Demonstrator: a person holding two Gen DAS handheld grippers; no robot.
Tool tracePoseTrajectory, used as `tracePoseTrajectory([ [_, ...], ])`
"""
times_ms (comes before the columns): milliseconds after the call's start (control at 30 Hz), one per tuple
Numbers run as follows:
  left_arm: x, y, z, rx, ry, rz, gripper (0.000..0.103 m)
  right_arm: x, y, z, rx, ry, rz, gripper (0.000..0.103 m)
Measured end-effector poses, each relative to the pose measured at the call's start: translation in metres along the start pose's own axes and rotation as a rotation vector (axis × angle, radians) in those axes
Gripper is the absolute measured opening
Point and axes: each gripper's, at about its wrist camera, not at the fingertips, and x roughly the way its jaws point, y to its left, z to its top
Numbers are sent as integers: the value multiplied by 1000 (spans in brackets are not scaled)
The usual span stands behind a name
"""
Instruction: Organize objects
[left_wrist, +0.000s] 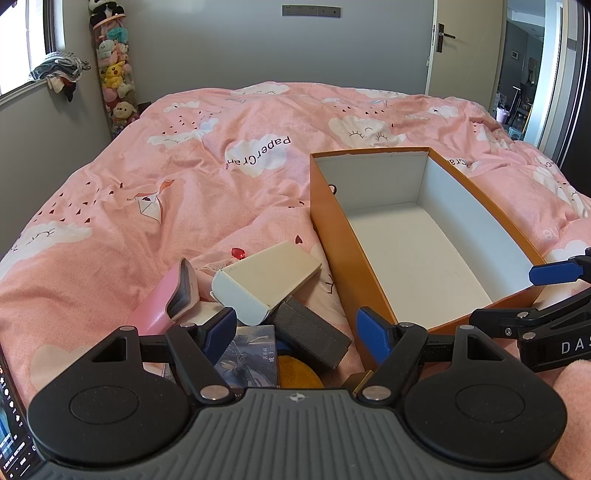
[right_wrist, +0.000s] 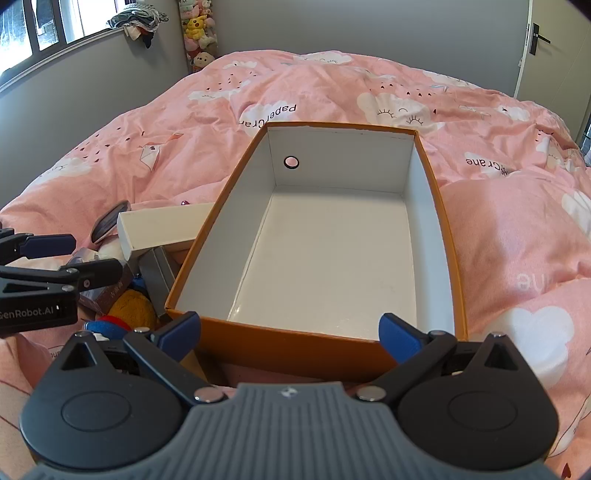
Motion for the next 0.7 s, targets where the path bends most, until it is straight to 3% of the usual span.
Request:
tracePoseTrajectory([
  [700, 1, -1, -1, -1, 2, -1, 87, 2, 1, -1, -11, 6, 7, 102],
])
